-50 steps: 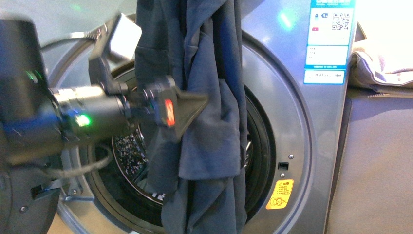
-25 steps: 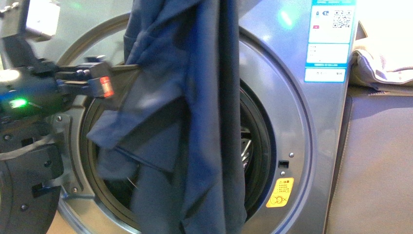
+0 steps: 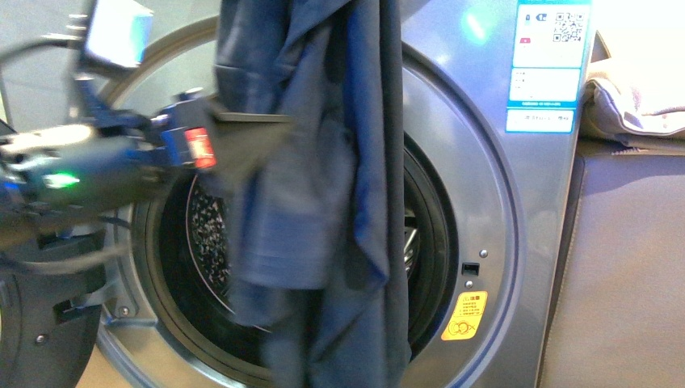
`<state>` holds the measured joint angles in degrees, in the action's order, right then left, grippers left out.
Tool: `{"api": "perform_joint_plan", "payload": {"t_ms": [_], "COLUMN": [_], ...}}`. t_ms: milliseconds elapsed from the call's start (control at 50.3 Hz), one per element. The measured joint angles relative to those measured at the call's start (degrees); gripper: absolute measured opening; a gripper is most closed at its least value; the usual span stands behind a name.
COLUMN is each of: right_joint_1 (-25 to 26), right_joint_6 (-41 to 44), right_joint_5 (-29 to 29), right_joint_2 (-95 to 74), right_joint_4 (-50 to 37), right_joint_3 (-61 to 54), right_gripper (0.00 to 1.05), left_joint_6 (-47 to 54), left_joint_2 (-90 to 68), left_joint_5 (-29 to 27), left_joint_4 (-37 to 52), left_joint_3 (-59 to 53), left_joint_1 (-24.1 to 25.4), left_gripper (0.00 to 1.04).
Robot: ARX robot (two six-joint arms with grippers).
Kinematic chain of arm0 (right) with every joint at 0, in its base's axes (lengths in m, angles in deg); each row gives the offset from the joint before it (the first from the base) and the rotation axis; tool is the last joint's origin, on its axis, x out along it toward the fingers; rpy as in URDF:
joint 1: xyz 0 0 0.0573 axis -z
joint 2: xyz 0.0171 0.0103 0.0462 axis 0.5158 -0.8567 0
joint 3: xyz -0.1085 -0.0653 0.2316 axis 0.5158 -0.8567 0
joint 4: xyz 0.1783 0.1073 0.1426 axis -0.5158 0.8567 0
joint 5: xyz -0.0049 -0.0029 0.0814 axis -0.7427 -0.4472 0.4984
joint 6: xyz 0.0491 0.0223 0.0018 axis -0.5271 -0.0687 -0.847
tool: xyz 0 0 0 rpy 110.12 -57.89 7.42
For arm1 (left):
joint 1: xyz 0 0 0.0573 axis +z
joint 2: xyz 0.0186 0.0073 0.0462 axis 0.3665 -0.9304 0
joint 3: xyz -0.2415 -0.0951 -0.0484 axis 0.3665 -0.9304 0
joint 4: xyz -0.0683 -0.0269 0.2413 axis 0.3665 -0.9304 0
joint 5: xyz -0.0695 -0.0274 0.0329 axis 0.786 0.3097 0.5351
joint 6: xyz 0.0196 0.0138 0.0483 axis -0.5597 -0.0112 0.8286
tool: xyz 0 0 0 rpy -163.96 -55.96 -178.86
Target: Put clothes into washing machine
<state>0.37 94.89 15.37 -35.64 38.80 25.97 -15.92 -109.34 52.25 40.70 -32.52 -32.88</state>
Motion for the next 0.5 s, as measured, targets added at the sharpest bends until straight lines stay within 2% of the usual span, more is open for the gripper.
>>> {"api": "perform_joint_plan", "payload": {"t_ms": [60, 119, 199, 358, 497], "right_joint_1": [0.0, 0.0, 0.0, 0.0, 0.0], "right_joint_6": [0.0, 0.0, 0.0, 0.0, 0.0], "right_joint_5": [0.0, 0.0, 0.0, 0.0, 0.0], "right_joint_2": [0.0, 0.0, 0.0, 0.0, 0.0], "right_joint_4": [0.0, 0.0, 0.0, 0.0, 0.0], "right_joint_3": [0.0, 0.0, 0.0, 0.0, 0.0], "right_gripper": [0.05, 0.05, 0.05, 0.05, 0.05], "left_joint_6": [0.5, 3.2, 7.5, 11.0, 12.7], "left_joint_2": [-0.3, -1.0, -2.1, -3.1, -4.0], "left_joint_5": [-1.2, -4.7, -12.1, -20.2, -31.0], "left_joint_4": [-1.4, -4.3, -9.4, -11.2, -15.3], "left_joint_3": [0.7, 2.2, 5.3, 8.0, 12.2], "left_joint_1": [-1.4, -3.7, -6.3, -9.4, -11.5], "left_gripper": [0.98, 0.98, 0.98, 0.98, 0.98]}}
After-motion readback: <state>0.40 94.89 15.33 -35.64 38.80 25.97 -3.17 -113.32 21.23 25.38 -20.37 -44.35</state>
